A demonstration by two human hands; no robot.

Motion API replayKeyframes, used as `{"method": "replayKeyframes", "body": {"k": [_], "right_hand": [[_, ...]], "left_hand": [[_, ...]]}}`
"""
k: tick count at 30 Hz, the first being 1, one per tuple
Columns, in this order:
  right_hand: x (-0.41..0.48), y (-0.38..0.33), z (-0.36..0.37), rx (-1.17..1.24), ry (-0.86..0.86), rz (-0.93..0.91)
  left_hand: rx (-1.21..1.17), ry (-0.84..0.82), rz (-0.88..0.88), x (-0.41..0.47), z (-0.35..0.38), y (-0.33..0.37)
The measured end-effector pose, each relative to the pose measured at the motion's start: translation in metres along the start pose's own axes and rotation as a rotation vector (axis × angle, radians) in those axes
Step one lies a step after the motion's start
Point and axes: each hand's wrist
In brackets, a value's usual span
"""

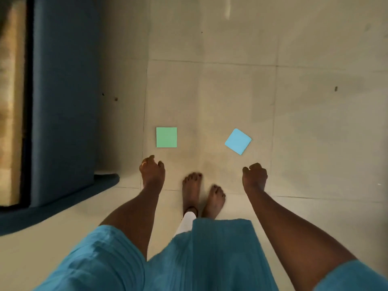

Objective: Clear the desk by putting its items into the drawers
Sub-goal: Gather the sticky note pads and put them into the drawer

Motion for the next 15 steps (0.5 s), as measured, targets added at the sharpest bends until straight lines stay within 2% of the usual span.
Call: {"method": "replayKeyframes", "body": {"k": [3,5,8,11,15], "right_hand": [[0.052,-0.01,0.067,-0.048,-0.045,-0.015],[0.082,-0.017,0.107,-0.03,-0.02,0.026],[0.117,-0.029,0.151,0.037,0.015,0.156],[0.139,-0.044,0.18,0.086,0.075,0.315],[0.154,-0.05,0.187,-0.064,0.103,0.33]], "left_hand": [[0.073,-0.065,-0.017,0.067,0.056,-0.008],[0.008,-0.085,-0.088,0.101,0.092,-0.008],[-0.097,-0.025,-0.219,0.136,0.133,0.001],[-0.097,0.059,-0.334,0.156,0.156,0.005],[-0.133,0.105,-0.414,0.165,0.167,0.0]]}}
Point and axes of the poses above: each hand's wrist, its own x-axis towards the middle knuckle, its own z-axis out of the palm, y = z × x, and after that the axes turned 13 degrees about y, right-handed
